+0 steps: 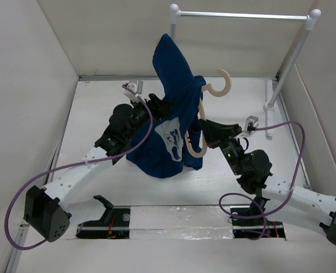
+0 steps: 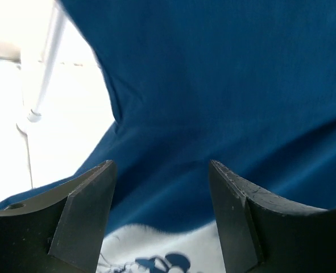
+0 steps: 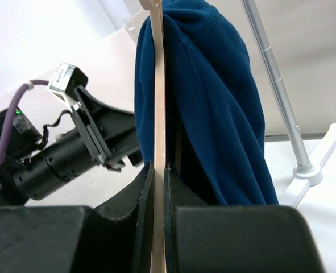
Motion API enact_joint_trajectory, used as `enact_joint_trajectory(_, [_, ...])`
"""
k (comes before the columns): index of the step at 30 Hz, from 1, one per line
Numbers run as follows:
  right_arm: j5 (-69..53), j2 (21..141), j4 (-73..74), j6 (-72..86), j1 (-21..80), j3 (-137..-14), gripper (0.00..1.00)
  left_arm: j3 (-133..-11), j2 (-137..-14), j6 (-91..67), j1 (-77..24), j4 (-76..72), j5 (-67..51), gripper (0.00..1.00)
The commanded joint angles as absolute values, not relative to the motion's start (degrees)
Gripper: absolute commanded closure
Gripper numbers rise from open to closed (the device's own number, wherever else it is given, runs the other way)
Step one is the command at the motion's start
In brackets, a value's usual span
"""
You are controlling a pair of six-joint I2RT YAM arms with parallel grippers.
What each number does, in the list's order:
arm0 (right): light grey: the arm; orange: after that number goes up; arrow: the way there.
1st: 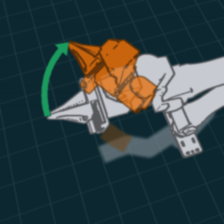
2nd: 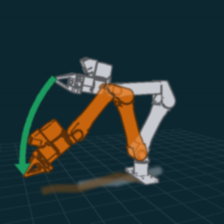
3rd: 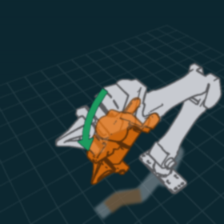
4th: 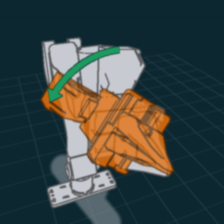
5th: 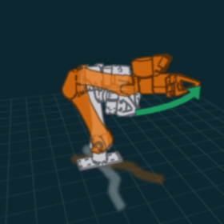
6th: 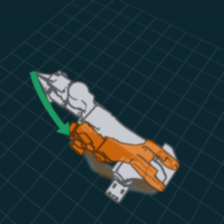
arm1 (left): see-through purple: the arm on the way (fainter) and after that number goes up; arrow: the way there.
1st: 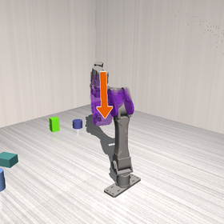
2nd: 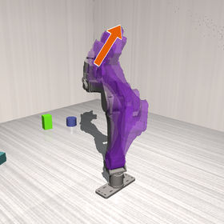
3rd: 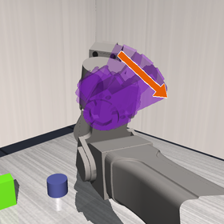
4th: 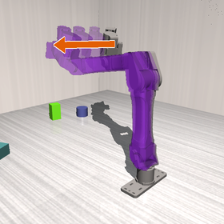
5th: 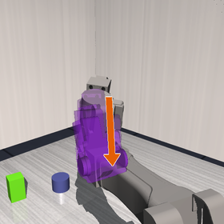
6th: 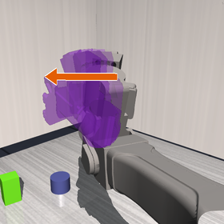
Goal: Place the t-shirt on the hanger
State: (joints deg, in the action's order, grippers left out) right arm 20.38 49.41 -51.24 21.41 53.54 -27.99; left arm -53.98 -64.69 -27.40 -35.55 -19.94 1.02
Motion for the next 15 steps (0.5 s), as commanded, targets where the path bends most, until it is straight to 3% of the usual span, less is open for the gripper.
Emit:
enact_joint_trajectory(1, [15.65, 47.99, -54.58, 25.12, 50.64, -29.09, 1.00, -52.39, -64.24, -23.38, -35.60, -26.80, -5.17, 0.38])
enact_joint_trajectory(10, [10.81, 48.43, -54.67, 28.83, 47.02, -30.14, 1.00, -50.89, -67.31, -21.01, -35.60, -30.50, -8.26, 0.58])
enact_joint_trajectory(14, [10.28, 48.43, -55.02, 29.53, 45.97, -30.59, 1.00, -52.47, -70.04, -20.22, -35.60, -30.24, -9.05, 0.85])
enact_joint_trajectory(15, [10.28, 48.43, -55.19, 29.71, 45.97, -30.76, 1.00, -52.64, -70.40, -20.21, -35.60, -30.23, -8.88, 0.96])
